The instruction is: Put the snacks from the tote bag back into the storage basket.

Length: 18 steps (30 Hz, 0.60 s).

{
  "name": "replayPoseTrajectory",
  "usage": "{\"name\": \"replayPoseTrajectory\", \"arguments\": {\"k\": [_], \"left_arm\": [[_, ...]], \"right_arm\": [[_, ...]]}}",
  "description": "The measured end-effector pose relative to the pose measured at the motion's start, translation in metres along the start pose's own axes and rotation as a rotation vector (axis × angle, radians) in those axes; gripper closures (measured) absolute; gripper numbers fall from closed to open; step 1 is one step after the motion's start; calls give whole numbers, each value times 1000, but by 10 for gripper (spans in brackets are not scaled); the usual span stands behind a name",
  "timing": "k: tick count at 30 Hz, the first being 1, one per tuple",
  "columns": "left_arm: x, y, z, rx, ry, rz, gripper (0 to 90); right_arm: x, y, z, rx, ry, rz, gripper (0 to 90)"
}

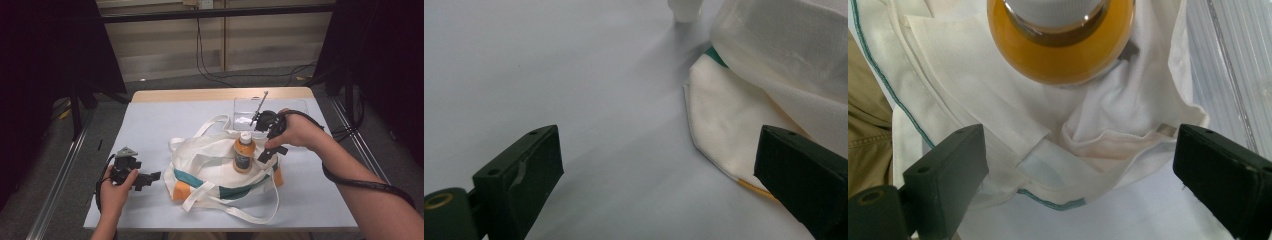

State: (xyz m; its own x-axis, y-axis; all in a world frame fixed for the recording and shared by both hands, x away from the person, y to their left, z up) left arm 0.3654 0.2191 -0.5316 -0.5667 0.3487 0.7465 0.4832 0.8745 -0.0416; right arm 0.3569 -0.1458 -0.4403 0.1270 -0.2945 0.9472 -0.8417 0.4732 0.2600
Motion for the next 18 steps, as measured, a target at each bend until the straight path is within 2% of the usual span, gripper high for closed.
{"name": "replayPoseTrajectory", "arguments": {"k": [14, 18], "left_arm": [[0, 0, 1, 0, 9, 2, 51], [-1, -1, 0, 13, 1, 9, 51]], "right_arm": [[-3, 0, -14, 7, 4, 17, 115], [-5, -1, -21, 0, -3, 32, 131]]}}
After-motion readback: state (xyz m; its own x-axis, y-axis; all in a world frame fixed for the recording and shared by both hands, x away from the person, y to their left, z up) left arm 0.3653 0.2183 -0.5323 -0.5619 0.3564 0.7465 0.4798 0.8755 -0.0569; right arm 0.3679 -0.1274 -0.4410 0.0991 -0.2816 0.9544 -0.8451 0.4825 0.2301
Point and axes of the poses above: each handheld gripper's, and its own axes: x roughly backward along the jaws, z roughly out of its underside, y roughly to its left, the point moved 10 cm from there along -x, roughly forward along the jaws, and after that the axes turned 11 degrees about -z, right-handed, at the moved point
